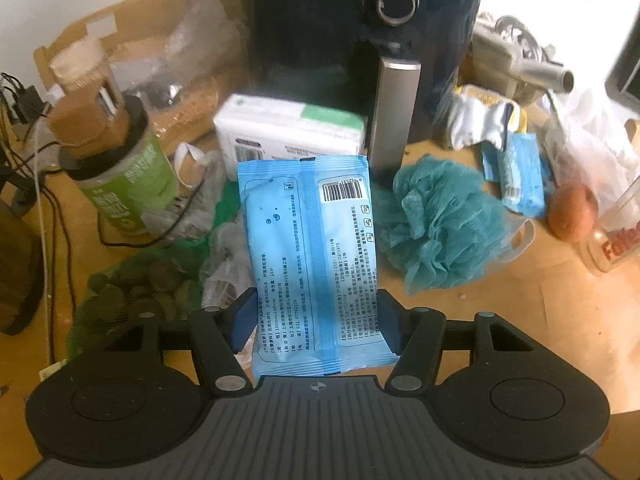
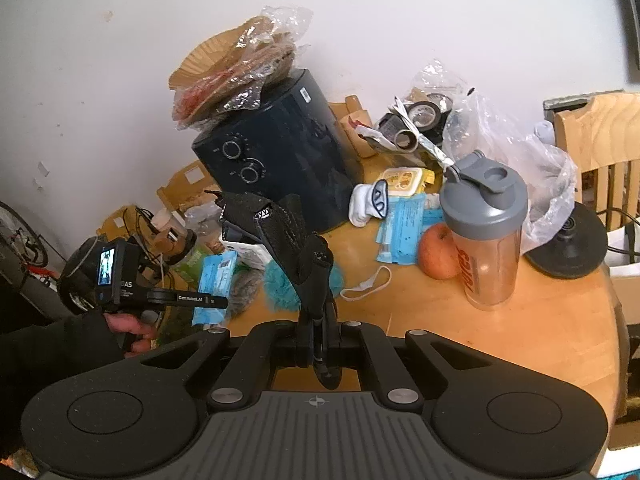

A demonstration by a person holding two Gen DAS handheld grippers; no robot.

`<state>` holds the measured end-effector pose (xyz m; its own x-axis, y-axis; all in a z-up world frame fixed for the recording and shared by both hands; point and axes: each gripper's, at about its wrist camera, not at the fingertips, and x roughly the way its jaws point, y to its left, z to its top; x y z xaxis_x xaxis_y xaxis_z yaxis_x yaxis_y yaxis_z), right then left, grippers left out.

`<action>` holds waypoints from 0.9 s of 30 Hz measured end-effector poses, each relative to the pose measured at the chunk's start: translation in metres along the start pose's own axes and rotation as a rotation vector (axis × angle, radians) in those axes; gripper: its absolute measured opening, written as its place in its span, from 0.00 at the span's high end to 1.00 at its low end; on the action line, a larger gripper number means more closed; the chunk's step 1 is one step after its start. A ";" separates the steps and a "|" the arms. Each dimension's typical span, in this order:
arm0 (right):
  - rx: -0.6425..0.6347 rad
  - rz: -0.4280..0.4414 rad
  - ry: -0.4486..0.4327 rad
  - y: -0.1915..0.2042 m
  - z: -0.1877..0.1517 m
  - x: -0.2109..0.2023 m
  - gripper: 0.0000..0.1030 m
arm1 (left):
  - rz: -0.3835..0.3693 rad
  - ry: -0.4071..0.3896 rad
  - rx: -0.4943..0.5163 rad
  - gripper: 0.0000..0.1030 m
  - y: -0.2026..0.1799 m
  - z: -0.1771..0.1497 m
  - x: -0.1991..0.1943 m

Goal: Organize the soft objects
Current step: 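Lift the blue packet with the left tool while the right tool carries the gloves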

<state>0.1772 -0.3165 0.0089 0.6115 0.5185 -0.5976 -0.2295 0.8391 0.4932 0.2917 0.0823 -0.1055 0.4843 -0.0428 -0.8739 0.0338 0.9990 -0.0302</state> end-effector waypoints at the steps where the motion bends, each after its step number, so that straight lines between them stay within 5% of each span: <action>1: -0.003 0.006 -0.001 0.000 0.001 -0.001 0.94 | 0.001 -0.009 -0.003 0.42 0.001 0.000 -0.004; 27: -0.066 0.152 -0.043 0.020 0.002 -0.041 0.94 | -0.069 -0.139 -0.051 0.42 -0.006 -0.034 -0.133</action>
<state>0.1496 -0.3212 0.0446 0.5975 0.6337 -0.4914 -0.3698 0.7615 0.5324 0.1973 0.0827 -0.0056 0.5986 -0.1090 -0.7936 0.0281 0.9929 -0.1152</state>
